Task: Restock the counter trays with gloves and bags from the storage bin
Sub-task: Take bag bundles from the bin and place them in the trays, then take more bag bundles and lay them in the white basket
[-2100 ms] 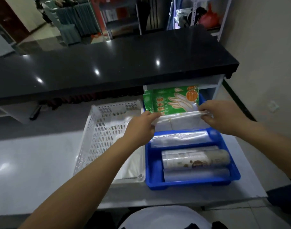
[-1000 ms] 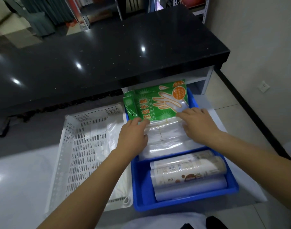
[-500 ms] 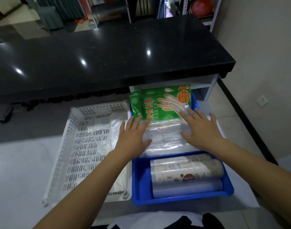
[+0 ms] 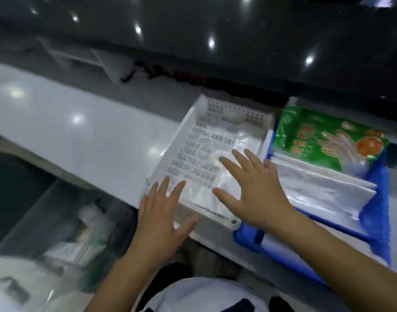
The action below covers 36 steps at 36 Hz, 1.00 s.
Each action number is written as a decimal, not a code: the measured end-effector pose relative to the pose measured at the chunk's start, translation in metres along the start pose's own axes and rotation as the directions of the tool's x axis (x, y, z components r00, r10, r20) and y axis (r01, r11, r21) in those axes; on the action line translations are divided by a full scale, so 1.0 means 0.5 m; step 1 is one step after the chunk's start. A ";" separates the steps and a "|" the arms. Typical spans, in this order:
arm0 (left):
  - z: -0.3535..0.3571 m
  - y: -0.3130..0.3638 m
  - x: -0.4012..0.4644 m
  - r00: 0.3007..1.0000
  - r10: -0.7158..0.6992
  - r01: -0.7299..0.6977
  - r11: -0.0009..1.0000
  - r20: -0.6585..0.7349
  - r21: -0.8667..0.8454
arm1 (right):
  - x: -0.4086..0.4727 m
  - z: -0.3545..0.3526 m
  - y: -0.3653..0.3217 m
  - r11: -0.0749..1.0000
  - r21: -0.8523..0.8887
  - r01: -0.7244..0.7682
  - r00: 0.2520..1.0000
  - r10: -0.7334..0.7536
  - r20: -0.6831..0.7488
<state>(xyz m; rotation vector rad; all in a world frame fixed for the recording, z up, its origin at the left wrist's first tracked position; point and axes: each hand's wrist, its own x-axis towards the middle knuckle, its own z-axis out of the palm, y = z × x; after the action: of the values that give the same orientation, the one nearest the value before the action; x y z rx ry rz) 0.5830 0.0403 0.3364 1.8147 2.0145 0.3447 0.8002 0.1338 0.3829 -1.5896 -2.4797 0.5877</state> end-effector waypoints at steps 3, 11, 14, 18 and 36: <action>-0.016 -0.060 -0.087 0.980 -0.197 0.197 0.980 -0.027 0.011 | 0.038 0.052 -0.087 0.991 0.015 0.132 0.985 -0.133 0.111; -0.032 -0.211 -0.306 0.789 -0.615 0.615 0.789 -0.008 0.008 | 0.036 0.203 -0.314 0.926 0.097 0.366 0.857 -0.376 0.351; -0.037 -0.259 -0.380 0.708 -0.706 0.705 0.707 0.012 -0.045 | 0.007 0.250 -0.391 0.882 0.123 0.454 0.785 -0.462 0.413; -0.031 -0.337 -0.463 0.645 -0.762 0.761 0.635 0.057 -0.131 | -0.040 0.313 -0.470 0.849 0.123 0.513 0.722 -0.505 0.473; -0.043 -0.670 -0.621 0.731 -0.639 0.682 0.692 0.238 -0.237 | -0.166 0.513 -0.654 0.946 -0.079 0.314 0.790 -0.214 0.575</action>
<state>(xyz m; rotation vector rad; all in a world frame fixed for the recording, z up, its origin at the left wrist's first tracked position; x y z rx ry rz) 0.2983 -0.3066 0.2485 0.7992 2.2019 0.2763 0.4788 -0.1241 0.2851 -1.1912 -3.1919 0.9298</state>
